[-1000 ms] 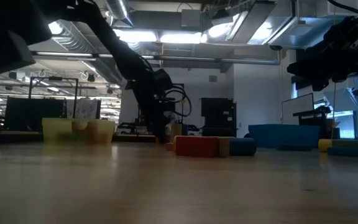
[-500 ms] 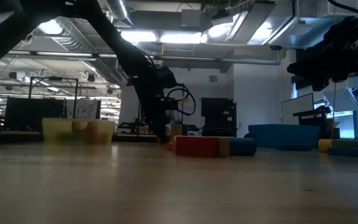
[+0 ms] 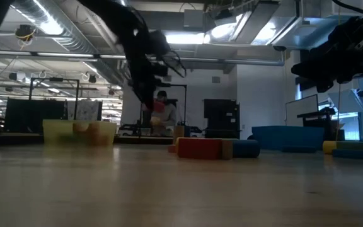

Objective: Sort blocks by size
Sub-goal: Put the orange arch block into the yellow bin

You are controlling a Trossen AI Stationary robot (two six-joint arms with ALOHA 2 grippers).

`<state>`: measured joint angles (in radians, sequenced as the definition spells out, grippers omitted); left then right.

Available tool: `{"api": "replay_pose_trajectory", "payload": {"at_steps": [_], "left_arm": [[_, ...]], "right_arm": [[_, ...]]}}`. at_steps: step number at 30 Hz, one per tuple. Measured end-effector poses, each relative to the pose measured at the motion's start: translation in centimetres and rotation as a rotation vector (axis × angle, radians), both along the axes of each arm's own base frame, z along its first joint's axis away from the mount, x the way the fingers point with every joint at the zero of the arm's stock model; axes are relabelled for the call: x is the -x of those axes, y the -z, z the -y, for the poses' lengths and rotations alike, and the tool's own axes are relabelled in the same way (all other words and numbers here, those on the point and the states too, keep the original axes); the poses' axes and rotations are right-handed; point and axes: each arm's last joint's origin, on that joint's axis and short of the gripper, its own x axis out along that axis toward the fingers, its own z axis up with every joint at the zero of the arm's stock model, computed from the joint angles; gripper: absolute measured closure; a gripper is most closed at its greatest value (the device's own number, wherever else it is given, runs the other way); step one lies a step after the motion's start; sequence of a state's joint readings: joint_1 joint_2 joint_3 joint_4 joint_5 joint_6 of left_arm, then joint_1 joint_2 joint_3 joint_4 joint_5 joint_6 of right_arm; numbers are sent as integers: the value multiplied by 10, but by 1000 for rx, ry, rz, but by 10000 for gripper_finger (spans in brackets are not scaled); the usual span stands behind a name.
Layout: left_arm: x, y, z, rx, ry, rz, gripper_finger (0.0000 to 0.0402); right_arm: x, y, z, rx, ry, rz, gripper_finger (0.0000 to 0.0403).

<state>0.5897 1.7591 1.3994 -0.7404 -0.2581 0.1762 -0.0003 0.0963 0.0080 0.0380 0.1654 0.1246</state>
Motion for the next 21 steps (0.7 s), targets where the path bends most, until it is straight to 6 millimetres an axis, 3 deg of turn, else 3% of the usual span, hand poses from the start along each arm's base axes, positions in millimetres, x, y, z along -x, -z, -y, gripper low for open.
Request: {"api": "replay_pose_trajectory", "payload": {"at_steps": [4,10,15,21], "left_arm": [[26,-27,8,-16,-77,14,277],[71,-29,16,-21,-196,42,276],[106,-9,13,-15,-325,45,276],[130,24,-2,9,-470,62,275]], "right_arm": [[0,0,0,1,0,0,357],[0,0,0,2,0,0,357],[0,0,0,27,-1,-5,357],[0,0,0,28,0,-4,357]]}}
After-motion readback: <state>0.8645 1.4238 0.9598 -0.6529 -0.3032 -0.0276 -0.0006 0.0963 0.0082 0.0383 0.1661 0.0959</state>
